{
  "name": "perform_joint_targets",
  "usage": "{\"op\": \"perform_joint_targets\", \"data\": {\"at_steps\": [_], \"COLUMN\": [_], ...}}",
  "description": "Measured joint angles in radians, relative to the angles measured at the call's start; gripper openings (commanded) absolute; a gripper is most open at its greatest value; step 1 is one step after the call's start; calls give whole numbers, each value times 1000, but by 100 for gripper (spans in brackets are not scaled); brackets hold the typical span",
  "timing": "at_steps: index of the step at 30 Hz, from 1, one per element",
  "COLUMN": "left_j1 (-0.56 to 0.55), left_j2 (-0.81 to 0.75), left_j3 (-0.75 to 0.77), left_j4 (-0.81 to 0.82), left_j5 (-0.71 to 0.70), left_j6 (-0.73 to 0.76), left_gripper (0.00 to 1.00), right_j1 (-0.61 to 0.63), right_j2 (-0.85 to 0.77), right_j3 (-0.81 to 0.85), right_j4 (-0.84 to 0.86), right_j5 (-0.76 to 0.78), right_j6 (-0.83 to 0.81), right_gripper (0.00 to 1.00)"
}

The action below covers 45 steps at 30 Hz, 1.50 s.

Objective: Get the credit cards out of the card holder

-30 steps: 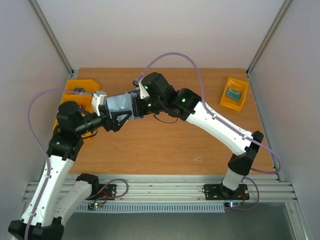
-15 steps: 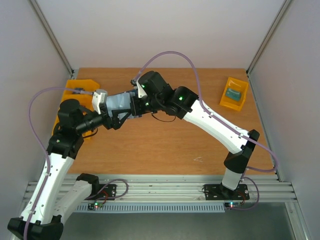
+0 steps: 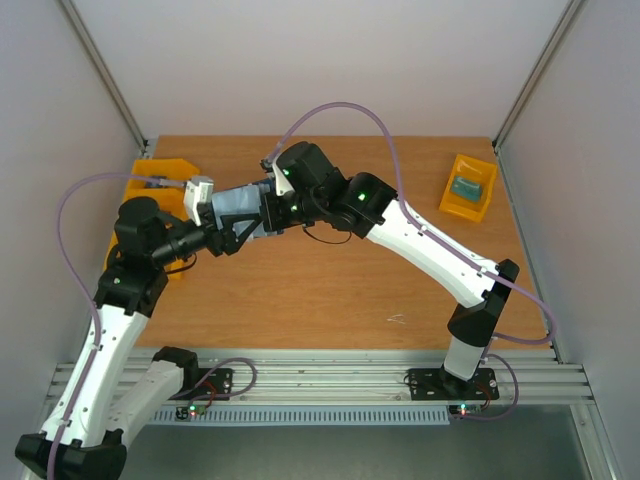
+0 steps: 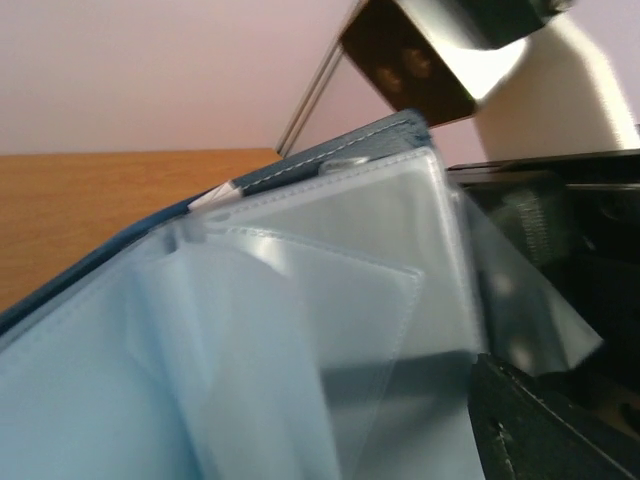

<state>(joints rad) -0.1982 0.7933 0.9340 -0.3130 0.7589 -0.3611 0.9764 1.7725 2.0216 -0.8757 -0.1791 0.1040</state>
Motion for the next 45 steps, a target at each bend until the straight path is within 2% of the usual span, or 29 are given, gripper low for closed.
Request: {"op": "perform_joint_targets", "data": {"at_steps": [2, 9, 14, 23, 25, 30, 32, 45], "left_j1": [0, 0, 0, 0, 0, 0, 0, -9], "left_j2": [5, 18, 20, 25, 33, 35, 35, -13], "left_j3": [1, 19, 21, 21, 21, 21, 21, 27], "left_j4": [-25, -114, -115, -7, -5, -32, -50, -145], "left_j5": [-17, -76, -53, 4, 3, -16, -33, -67], "left_j6": [26, 92, 91, -71, -85, -58, -27, 56], "left_gripper": [80, 99, 99, 99, 95, 67, 61, 61], "right_j1": [0, -1, 1, 25, 26, 26, 26, -17], "right_j2": [0, 0, 0, 42, 44, 44, 44, -15], "right_j3": [0, 5, 17, 57, 58, 58, 56, -58], "right_j4": [-2, -23, -38, -54, -58, -61, -56, 27], "right_j5": [3, 27, 45, 86, 98, 101, 90, -51], "right_j6": [-5, -19, -18, -27, -31, -43, -48, -67], "right_gripper": [1, 1, 1, 1, 1, 1, 1, 1]}}
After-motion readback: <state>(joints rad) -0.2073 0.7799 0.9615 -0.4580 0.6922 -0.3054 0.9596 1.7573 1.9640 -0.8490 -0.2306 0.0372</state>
